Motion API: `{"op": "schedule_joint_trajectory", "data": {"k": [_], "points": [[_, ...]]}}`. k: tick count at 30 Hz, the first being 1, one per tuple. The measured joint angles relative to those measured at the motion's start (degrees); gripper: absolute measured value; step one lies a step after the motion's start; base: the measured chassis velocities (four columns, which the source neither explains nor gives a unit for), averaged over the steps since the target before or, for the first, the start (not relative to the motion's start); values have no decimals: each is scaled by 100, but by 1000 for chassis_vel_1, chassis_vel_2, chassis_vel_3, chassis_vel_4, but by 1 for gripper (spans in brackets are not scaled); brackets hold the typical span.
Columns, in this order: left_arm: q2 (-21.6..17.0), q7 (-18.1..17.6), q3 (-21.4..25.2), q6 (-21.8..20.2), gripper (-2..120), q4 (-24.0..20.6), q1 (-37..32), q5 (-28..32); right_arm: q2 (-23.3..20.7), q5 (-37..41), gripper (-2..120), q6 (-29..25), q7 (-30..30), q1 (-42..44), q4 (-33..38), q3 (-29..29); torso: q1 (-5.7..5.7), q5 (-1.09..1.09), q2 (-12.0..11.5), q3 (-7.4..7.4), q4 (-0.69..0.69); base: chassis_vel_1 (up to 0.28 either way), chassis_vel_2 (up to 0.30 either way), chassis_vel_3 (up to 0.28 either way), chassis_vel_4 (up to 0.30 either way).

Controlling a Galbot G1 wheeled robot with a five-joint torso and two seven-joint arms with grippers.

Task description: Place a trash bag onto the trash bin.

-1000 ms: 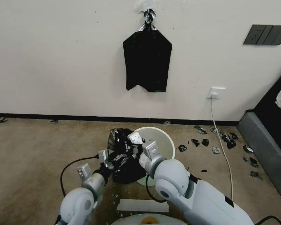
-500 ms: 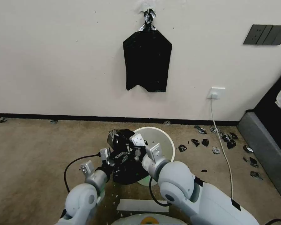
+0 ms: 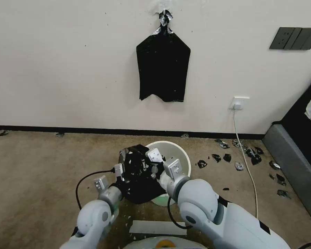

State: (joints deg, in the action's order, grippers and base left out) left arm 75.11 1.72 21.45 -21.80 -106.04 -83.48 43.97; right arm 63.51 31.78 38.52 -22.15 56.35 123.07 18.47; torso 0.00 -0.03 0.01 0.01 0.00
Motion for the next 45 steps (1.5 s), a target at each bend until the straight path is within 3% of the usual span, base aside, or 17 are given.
{"op": "schedule_joint_trajectory", "data": {"k": [5, 23, 34, 45], "points": [[6, -15, 3, -3, 8, -26, -27, -119, -6, 9, 0, -7, 3, -31, -5, -1, 0, 0, 0, 0, 0, 0, 0, 0, 0], [0, -12, 323, 605, 7, -432, -522, -528, 51, -8, 0, -235, -148, -320, -519, -185, 0, 5, -1, -1, -1, 0, 0, 0, 0], [16, 212, 550, 791, 7, -793, -931, -658, 110, 95, 0, -292, -279, -608, -782, -247, 0, 3, -1, -1, 0, 0, 0, 0, 0], [69, 393, 640, 989, 7, -820, -1152, -823, 72, 121, 0, -347, -293, -668, -847, -381, 0, 2, -1, -1, 0, 0, 0, 0, 0]]}}
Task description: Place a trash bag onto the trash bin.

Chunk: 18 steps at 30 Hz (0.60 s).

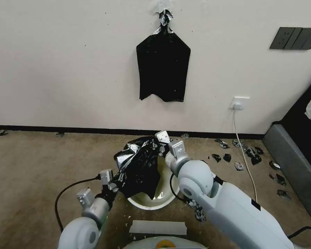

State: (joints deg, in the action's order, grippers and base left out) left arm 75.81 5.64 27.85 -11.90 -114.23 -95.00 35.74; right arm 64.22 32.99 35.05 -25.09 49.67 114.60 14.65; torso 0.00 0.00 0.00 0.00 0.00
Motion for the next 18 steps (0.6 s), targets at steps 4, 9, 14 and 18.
{"op": "schedule_joint_trajectory", "data": {"k": [4, 9, 14, 18], "points": [[1, 97, 41, 87, 7, -4, -85, -114, -45, -4, 0, -25, 10, 1, -36, -50, 0, 0, 0, 0, 0, 0, 0, 0, 0], [-21, 262, 145, 236, 7, -34, -223, -195, -172, -40, 0, -70, 15, -57, -94, -107, 0, 0, 0, 0, 0, 0, 0, 0, 0], [-59, 465, 283, 493, 7, -42, -252, -175, -406, -43, 0, -76, 33, -82, -121, -122, 0, 0, 0, 1, 0, 0, 0, 0, 0], [-62, 619, 326, 709, 7, -42, -251, -72, -570, -42, 0, -73, 42, -35, -121, -143, 0, -1, 0, 0, 0, 0, 0, 0, 0]]}}
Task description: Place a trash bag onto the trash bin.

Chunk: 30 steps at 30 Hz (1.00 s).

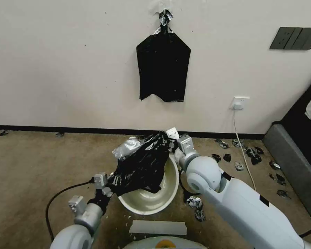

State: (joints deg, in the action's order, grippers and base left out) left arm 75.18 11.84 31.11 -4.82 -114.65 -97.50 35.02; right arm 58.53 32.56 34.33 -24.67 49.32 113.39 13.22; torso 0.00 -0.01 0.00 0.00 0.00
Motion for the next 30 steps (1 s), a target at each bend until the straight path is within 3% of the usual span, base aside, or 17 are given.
{"op": "schedule_joint_trajectory", "data": {"k": [11, 30], "points": [[43, 445, 151, 476, 7, 87, 5, 441, -425, 0, 0, -2, 96, 165, -18, -134, 0, 1, 0, 0, 0, 0, 0, 0, 0], [199, 187, 429, 387, 7, -88, 187, 1750, -770, -178, 0, 25, 448, 629, 126, -92, 0, 0, 0, 0, 0, 0, 0, 0, 0]]}}
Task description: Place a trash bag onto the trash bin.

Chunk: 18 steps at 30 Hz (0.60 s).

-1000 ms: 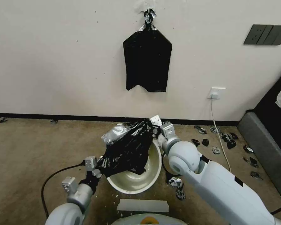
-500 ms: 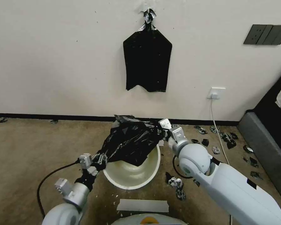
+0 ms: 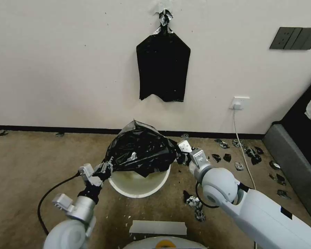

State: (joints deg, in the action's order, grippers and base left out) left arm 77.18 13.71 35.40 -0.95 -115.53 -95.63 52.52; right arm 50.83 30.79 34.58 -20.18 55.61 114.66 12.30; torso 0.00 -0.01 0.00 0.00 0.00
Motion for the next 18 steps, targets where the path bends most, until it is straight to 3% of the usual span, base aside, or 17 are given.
{"op": "schedule_joint_trajectory", "data": {"k": [15, 18], "points": [[215, -213, 151, -96, 8, 6, 183, 440, -209, -326, 0, -255, 792, 375, 94, 4, 0, 0, 0, 0, 0, 0, 0, 0, 0], [245, -385, 199, -108, 8, 62, 253, 426, -241, -367, 0, -331, 860, 536, 279, -3, 0, 1, 0, 0, 0, 0, 0, 0, 0]]}}
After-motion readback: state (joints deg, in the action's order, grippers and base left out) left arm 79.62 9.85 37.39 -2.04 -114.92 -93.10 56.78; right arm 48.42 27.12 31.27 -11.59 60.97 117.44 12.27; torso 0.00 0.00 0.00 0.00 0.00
